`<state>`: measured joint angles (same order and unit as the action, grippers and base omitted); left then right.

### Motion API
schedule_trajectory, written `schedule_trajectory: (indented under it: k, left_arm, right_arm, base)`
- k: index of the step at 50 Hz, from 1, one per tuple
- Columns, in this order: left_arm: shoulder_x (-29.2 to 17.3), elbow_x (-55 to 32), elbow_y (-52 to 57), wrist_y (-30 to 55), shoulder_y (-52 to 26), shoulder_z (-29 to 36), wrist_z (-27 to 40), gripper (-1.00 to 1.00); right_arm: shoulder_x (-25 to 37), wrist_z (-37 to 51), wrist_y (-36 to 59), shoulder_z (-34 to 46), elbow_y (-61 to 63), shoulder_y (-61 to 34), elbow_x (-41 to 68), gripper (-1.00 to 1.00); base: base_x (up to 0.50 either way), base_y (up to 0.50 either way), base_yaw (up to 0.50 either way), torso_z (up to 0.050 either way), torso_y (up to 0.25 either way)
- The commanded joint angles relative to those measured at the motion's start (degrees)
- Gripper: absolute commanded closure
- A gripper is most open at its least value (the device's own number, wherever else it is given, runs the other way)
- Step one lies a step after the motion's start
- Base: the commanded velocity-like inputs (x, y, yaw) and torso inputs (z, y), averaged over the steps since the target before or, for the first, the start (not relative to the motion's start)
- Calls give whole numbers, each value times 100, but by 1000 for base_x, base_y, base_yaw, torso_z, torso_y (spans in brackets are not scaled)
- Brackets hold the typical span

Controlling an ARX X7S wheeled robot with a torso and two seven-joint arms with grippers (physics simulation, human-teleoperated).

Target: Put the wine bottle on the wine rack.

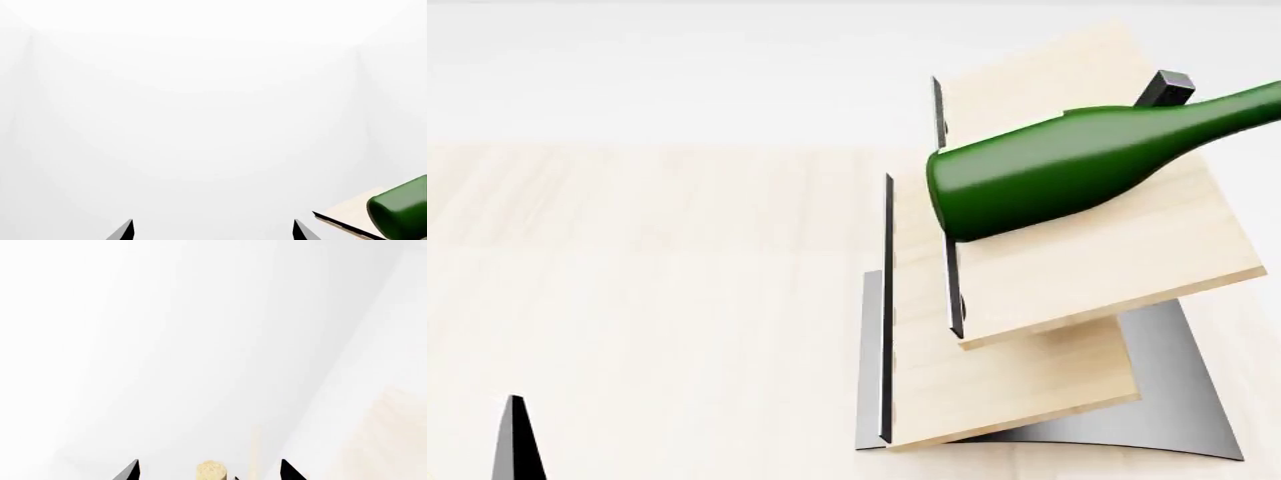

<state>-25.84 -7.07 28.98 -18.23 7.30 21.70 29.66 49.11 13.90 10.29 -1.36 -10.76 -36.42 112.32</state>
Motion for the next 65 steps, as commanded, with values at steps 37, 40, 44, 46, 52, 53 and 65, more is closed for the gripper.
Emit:
schedule_trajectory:
  k: [37, 40, 44, 46, 52, 53, 65]
  left_arm:
    - [-23, 57, 55, 26, 2, 79, 50, -100]
    - [-22, 63, 52, 28, -2, 87, 51, -100]
    - [-21, 62, 52, 36, -8, 99, 51, -100]
    - [-22, 65, 40, 20, -5, 102, 51, -100]
    - [-22, 75, 26, 11, -6, 115, 54, -100]
    - [-23, 73, 22, 5, -5, 116, 54, -100]
    - [-32, 57, 13, -4, -10, 122, 64, -100]
  right_arm:
    - [821, 1767, -2425, -1141, 3971, 2782, -5172, -100]
    - [910, 1843, -2481, -1575, 4291, 3091, -5039, -100]
    - [971, 1891, -2513, -2105, 4634, 3443, -4887, -100]
    - [973, 1906, -2523, -2400, 4802, 3620, -4821, -100]
    - [923, 1909, -2519, -3085, 5165, 3979, -4641, -100]
    - [916, 1906, -2509, -3174, 5212, 4029, -4618, -100]
    - [555, 1743, -2513, -4953, 6098, 4712, -3958, -100]
  base:
    - [0, 0, 0, 0, 0]
    - [0, 0, 0, 0, 0]
    - [0, 0, 0, 0, 0]
    - [0, 0, 0, 0, 0]
    - [0, 0, 0, 0, 0]
    - [0, 0, 0, 0, 0]
    - [0, 0, 0, 0, 0]
